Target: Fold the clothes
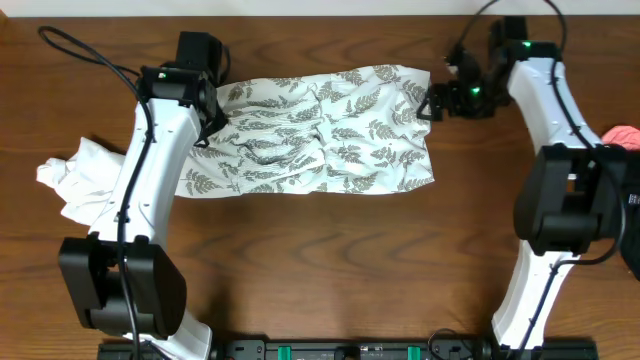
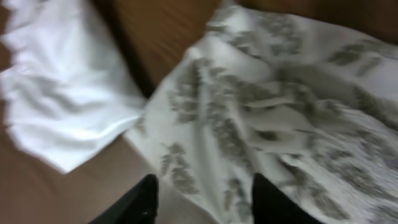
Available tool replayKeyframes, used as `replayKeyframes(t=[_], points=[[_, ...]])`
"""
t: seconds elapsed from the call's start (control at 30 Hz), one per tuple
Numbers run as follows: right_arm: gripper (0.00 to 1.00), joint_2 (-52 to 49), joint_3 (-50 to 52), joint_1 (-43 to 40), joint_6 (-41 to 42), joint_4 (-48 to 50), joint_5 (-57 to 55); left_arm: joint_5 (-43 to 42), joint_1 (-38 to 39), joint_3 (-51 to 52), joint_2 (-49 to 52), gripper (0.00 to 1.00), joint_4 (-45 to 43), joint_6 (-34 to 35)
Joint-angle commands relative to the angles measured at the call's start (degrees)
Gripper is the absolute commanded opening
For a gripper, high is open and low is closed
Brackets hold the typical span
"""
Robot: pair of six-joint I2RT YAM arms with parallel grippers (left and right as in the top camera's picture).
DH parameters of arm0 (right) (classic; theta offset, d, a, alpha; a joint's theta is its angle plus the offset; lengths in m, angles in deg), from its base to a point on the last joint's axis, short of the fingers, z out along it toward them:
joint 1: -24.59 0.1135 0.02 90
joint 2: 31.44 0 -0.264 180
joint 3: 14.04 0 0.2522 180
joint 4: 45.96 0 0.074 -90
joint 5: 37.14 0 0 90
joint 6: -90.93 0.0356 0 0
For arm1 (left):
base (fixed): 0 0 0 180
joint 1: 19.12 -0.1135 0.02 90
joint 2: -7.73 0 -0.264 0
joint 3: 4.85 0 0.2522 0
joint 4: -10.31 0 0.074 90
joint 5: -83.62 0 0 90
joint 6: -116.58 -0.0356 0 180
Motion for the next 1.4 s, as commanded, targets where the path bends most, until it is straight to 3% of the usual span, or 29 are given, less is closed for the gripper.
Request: replayKeyframes(t=[0.0, 0.1, 0.3, 0.37, 0.6, 0.87, 0.97, 1.03, 1.1, 1.23, 1.33, 1.37], points=[[0.85, -0.7, -0.3, 4.4, -1.5, 1.7, 2.1, -5.8, 0.9, 0.3, 1.9, 0.41, -2.6, -5.1], [0.71, -1.7, -0.3, 7.8, 2.3, 4.5, -3.7, -7.0, 1.5, 0.3, 4.7, 0.35, -4.0, -5.4], [0.13, -7.2, -0.3, 12.4, 6.7, 7.2, -8.7, -15.0, 1.9, 0.3, 13.9, 0.11, -5.3, -7.3], [0.02, -9.5, -0.3, 13.1, 7.0, 6.8, -8.7, -16.8, 2.2, 0.3, 16.7, 0.09, -5.5, -8.0], [0.01, -12.6, -0.3, 12.5, 7.6, 3.3, -12.9, -17.3, 4.3, 0.3, 19.6, 0.08, -6.3, -9.2], [0.02, -12.5, -0.3, 7.6, 7.7, -5.0, -34.0, -17.3, 11.4, 0.3, 19.6, 0.09, -7.1, -9.6], [0.02, -11.8, -0.3, 5.2, 6.1, -5.5, -40.4, -17.2, 14.1, 0.3, 19.6, 0.17, -7.5, -9.6], [0.02, -10.7, -0.3, 3.9, 3.0, -5.5, -40.2, -17.2, 15.1, 0.3, 19.6, 0.29, -7.9, -9.6], [0.01, -9.0, -0.3, 3.1, 0.5, -4.7, -39.5, -17.3, 15.2, 0.2, 19.5, 0.29, -7.8, -9.6], [0.13, -3.8, -0.3, 2.9, -5.9, -2.4, -29.8, -17.8, 14.4, -0.8, 17.8, 0.29, -7.6, -8.3], [0.35, 1.2, -0.3, 3.1, -6.3, -0.1, -21.1, -21.6, 12.9, -1.8, 13.9, 0.31, -7.6, -5.6], [0.44, 2.3, -0.3, 3.2, -6.3, 0.2, -19.3, -21.8, 12.4, -1.8, 12.3, 0.37, -7.5, -4.0]])
